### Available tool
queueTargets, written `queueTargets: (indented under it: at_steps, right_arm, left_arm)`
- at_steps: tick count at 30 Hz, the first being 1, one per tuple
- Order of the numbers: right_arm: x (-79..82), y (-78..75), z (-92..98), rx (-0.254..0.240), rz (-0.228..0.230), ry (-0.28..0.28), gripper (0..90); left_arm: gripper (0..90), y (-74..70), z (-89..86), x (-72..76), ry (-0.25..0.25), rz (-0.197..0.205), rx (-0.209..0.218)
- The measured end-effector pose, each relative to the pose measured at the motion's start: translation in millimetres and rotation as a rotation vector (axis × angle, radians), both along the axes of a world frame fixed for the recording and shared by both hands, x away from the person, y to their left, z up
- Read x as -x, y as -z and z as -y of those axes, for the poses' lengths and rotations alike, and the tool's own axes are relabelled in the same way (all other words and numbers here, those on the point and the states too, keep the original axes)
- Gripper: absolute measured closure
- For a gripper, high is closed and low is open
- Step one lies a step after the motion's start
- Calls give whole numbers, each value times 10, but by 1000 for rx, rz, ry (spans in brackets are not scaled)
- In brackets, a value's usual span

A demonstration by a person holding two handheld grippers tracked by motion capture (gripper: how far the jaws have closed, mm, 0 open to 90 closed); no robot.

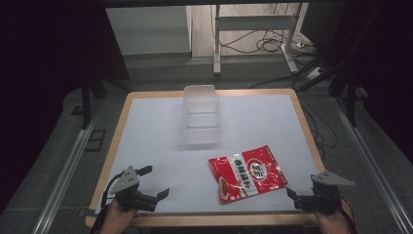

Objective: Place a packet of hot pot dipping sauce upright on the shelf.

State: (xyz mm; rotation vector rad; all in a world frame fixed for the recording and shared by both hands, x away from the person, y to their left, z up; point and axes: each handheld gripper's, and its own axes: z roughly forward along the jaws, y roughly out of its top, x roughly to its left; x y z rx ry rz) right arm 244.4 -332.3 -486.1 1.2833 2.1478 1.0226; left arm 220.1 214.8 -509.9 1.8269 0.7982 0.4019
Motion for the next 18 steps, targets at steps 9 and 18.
queueTargets:
  at_steps: [9, 18]
  right_arm:
    - [-24, 32, 22, -21, 12, -6, 13]
    - [-41, 55, 11, -12, 16, -21, 11]
  left_arm:
    - [0, 3, 11, 0, 7, -7, -10]
    - [0, 4, 15, -1, 9, -12, -14]
